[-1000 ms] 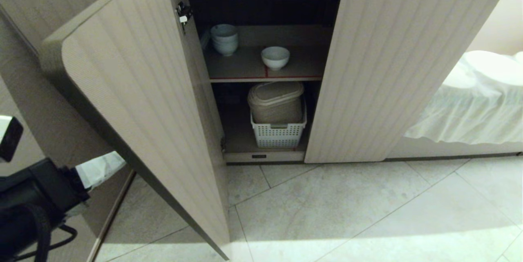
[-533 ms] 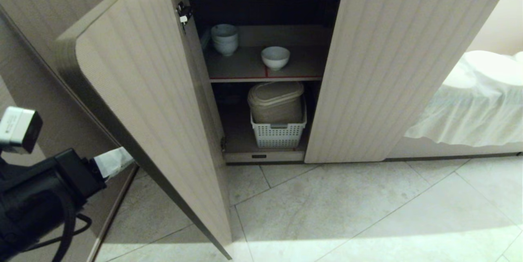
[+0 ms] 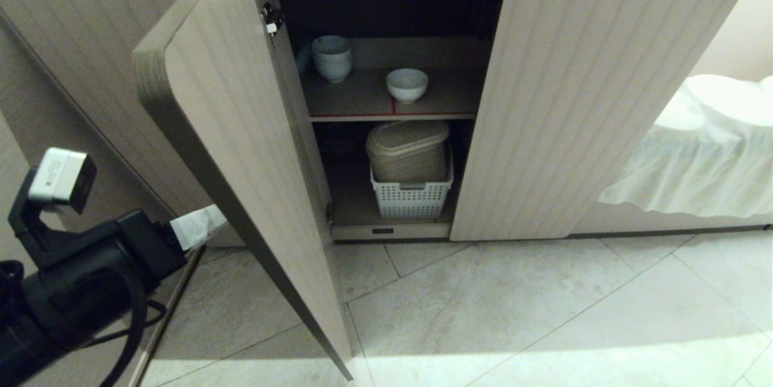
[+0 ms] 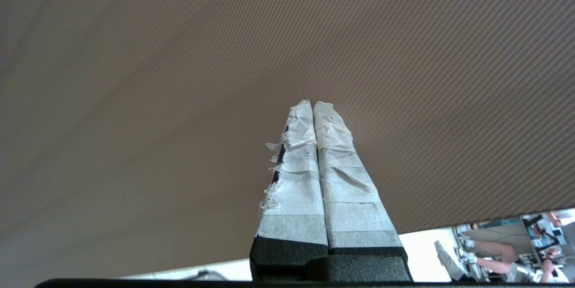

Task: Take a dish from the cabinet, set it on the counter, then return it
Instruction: Close the cabinet door

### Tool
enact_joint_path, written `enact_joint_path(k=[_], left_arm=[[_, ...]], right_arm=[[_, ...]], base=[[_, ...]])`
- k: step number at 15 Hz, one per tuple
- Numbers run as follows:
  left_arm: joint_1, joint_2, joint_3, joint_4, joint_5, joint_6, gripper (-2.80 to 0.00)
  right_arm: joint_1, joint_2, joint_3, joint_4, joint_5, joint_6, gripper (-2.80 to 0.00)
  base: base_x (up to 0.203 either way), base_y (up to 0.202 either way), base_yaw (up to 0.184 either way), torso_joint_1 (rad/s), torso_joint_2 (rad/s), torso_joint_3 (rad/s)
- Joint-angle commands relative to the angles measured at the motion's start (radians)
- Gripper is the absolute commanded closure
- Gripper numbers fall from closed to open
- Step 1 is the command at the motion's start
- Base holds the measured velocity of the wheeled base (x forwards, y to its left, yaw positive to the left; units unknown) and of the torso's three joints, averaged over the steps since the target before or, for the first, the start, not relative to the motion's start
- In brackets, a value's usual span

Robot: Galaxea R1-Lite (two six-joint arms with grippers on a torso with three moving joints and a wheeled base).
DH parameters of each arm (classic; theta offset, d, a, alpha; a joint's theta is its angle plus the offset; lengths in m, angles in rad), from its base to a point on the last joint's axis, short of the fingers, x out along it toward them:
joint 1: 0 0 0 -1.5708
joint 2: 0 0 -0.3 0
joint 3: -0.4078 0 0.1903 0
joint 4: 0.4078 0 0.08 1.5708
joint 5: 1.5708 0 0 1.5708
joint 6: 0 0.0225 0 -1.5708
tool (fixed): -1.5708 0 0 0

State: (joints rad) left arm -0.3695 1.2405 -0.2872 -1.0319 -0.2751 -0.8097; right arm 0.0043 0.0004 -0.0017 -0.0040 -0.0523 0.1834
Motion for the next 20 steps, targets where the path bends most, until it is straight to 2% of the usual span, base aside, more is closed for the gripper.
enact_joint_path(k=[1, 5, 8, 13, 15, 17, 20], left_arm=[[-0.005, 0.067, 0.000, -0.063, -0.001, -0.006, 0.00], [-0.031, 0.178, -0.001, -0.195, 0.005, -0.004, 0.00], [-0.028, 0.276, 0.000, -0.343, -0.001, -0.003, 0.00], [-0.020, 0.373, -0.002, -0.455, -0.006, 0.007, 0.00], [-0.025, 0.415, -0.019, -0.492, -0.004, 0.030, 0.00], [-0.057, 0.425, -0.012, -0.503, 0.003, 0.067, 0.00], [-0.068, 0.429, -0.039, -0.504, -0.001, 0.079, 0.00]], right_arm=[[0.000, 0.000, 0.000, -0.001, 0.000, 0.001, 0.00], [0.000, 0.000, 0.000, -0.001, 0.000, 0.001, 0.00], [0.000, 0.001, 0.000, -0.001, -0.001, 0.001, 0.00], [0.000, 0.000, 0.000, -0.001, -0.001, 0.001, 0.00], [0.000, 0.000, 0.000, -0.001, -0.001, 0.001, 0.00], [0.000, 0.000, 0.000, -0.001, 0.000, 0.001, 0.00], [0.000, 0.000, 0.000, -0.001, 0.000, 0.001, 0.00]], base=[[0.000, 0.000, 0.000, 0.000, 0.00, 0.000], [0.000, 0.000, 0.000, 0.000, 0.00, 0.000], [0.000, 0.000, 0.000, 0.000, 0.00, 0.000], [0.000, 0.000, 0.000, 0.000, 0.00, 0.000], [0.000, 0.000, 0.000, 0.000, 0.00, 0.000], [0.000, 0.000, 0.000, 0.000, 0.00, 0.000], [0.000, 0.000, 0.000, 0.000, 0.00, 0.000]])
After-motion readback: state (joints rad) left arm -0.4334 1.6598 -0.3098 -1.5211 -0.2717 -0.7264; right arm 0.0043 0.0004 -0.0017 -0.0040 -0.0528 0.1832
